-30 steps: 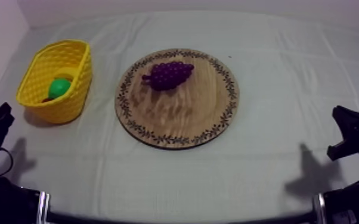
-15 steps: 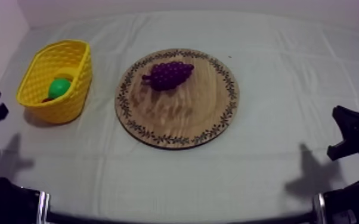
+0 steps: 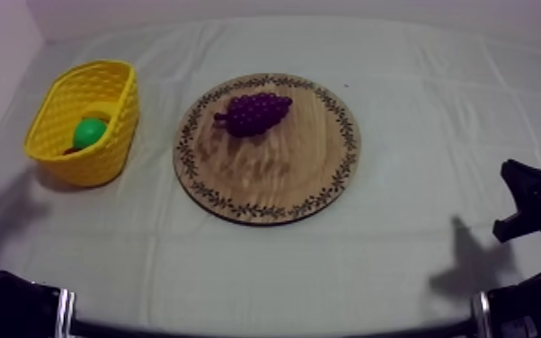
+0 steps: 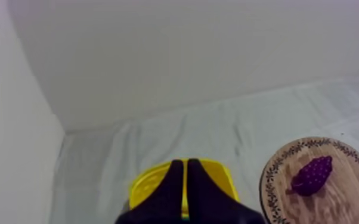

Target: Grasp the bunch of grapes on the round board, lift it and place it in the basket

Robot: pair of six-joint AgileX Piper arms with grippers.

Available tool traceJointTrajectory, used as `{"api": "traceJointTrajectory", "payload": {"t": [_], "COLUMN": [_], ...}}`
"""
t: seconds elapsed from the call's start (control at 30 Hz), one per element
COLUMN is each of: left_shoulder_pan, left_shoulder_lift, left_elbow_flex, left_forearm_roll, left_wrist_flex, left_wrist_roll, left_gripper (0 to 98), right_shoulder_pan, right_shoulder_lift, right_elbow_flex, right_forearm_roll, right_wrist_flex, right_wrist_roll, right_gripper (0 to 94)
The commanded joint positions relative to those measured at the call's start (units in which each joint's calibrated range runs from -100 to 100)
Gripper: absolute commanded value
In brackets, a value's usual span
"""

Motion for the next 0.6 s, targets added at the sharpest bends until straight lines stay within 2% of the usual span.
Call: {"api": "traceJointTrajectory", "payload": {"t": [0.0, 0.27, 0.43, 0.57], "left_shoulder_pan": [0.76, 6.51, 10.36, 13.29], "left_shoulder_lift": [9.68, 25.36, 36.35, 45.26], "left_elbow_flex": [-8.54, -22.86, -33.77, -41.41], "left_forearm_roll": [0.04, -0.05, -0.49, -1.66], "left_wrist_flex": [1.05, 10.52, 15.31, 18.14], "left_wrist_roll": [-1.83, -5.09, -4.41, -2.99], "left_gripper": [0.0, 0.0, 0.0, 0.0], "right_shoulder_pan": [-0.06, -0.07, -0.07, -0.07], "right_shoulder_lift": [-0.01, -0.01, -0.01, -0.01], "right_elbow_flex": [-0.03, -0.03, -0.03, -0.03], "right_forearm_roll": [0.01, 0.01, 0.01, 0.01], "right_wrist_flex": [0.00, 0.00, 0.00, 0.00], "right_wrist_roll": [0.06, 0.03, 0.03, 0.03], "right_gripper": [0.4, 0.4, 0.4, 0.4]}}
